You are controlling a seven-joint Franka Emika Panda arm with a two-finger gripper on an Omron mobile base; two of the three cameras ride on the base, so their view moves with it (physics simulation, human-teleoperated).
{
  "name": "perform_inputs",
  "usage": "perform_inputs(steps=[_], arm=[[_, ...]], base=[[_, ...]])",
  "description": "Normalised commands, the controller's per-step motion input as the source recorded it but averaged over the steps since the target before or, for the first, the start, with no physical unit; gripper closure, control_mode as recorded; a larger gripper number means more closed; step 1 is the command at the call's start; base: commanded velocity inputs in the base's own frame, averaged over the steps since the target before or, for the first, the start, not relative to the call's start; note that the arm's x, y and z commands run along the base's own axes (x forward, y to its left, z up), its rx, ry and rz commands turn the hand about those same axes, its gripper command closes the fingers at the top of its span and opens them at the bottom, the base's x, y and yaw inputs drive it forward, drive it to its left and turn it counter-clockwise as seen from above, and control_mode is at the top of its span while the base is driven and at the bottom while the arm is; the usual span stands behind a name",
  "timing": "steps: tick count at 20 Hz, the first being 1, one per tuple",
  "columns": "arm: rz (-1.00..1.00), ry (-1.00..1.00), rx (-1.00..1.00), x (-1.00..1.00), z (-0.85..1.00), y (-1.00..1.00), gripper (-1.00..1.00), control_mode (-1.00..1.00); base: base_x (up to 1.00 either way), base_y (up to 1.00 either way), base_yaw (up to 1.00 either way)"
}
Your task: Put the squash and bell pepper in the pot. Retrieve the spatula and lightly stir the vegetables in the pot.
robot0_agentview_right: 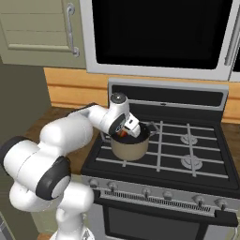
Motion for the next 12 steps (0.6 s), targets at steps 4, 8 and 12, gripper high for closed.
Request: perform_inputs(steps=[4,8,12], arm=[[0.03,0.08,-0.05,0.0,-0.33,-0.07,-1.0,-1.0],[0.03,0.02,-0.02,0.0,-0.11,-0.16,-1.0,-1.0],[0.02,-0.03,0.0,-0.06,0.3,-0.1,-1.0,-1.0]], base=[[0.0,0.0,0.0],[0.0,0.0,0.0],[0.0,0.0,0.0]])
